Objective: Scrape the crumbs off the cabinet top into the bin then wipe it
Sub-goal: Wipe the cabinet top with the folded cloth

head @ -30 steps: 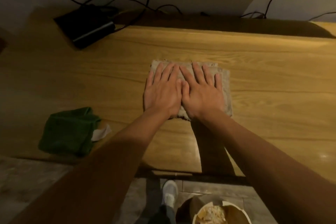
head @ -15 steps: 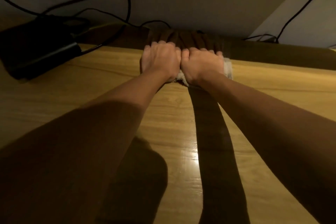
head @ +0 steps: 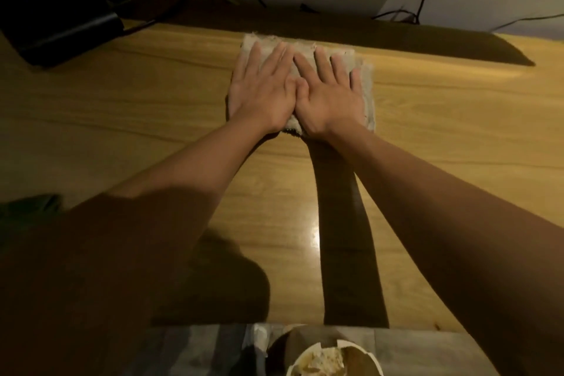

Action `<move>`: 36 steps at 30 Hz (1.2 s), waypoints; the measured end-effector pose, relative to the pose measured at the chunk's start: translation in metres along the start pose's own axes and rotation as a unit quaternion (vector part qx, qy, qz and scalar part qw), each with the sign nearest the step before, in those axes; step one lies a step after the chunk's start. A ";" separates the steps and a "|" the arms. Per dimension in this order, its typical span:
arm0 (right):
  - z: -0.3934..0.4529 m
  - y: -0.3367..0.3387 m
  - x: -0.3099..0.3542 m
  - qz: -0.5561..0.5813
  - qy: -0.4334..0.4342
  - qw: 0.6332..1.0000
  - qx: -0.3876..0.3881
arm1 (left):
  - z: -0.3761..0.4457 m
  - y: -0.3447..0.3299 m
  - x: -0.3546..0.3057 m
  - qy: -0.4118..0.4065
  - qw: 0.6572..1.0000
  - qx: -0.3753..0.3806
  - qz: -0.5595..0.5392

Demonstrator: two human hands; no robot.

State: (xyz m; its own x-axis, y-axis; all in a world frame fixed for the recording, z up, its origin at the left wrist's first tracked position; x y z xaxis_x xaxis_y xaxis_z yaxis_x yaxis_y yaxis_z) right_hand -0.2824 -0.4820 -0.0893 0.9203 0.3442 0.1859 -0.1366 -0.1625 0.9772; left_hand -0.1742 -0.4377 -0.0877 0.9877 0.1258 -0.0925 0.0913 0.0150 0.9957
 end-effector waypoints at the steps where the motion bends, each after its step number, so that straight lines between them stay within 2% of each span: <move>1: -0.015 0.000 -0.006 0.000 -0.002 1.000 0.003 | -0.013 0.000 -0.009 -0.001 1.000 0.002 -0.008; 10: -0.174 -0.002 -0.070 0.020 -0.028 0.999 0.011 | -0.142 -0.008 -0.106 -0.007 0.999 0.010 -0.030; 17: -0.253 -0.007 -0.102 0.012 -0.031 0.999 -0.001 | -0.214 -0.014 -0.156 0.007 0.999 -0.002 -0.045; 22: -0.253 -0.008 -0.107 0.026 -0.033 0.999 -0.010 | -0.216 -0.016 -0.159 0.047 0.996 -0.034 -0.069; 36: -0.233 -0.002 -0.106 0.031 -0.019 0.999 0.022 | -0.195 -0.008 -0.156 0.039 0.997 -0.017 -0.066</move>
State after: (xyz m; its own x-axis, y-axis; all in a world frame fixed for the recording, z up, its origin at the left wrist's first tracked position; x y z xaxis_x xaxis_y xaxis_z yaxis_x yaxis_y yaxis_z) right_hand -0.4648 -0.3030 -0.0871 0.9239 0.2976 0.2404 -0.1779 -0.2222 0.9586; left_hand -0.3541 -0.2637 -0.0814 0.9542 0.1981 -0.2243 0.2146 0.0695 0.9742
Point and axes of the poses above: each hand's wrist, its own z-axis towards the middle knuckle, its own y-axis out of the back of the hand, x = y × z, the point moved 5 cm from there along z, towards the middle knuckle, and after that the axes turned 8 degrees about -y, right-handed, at the moved point
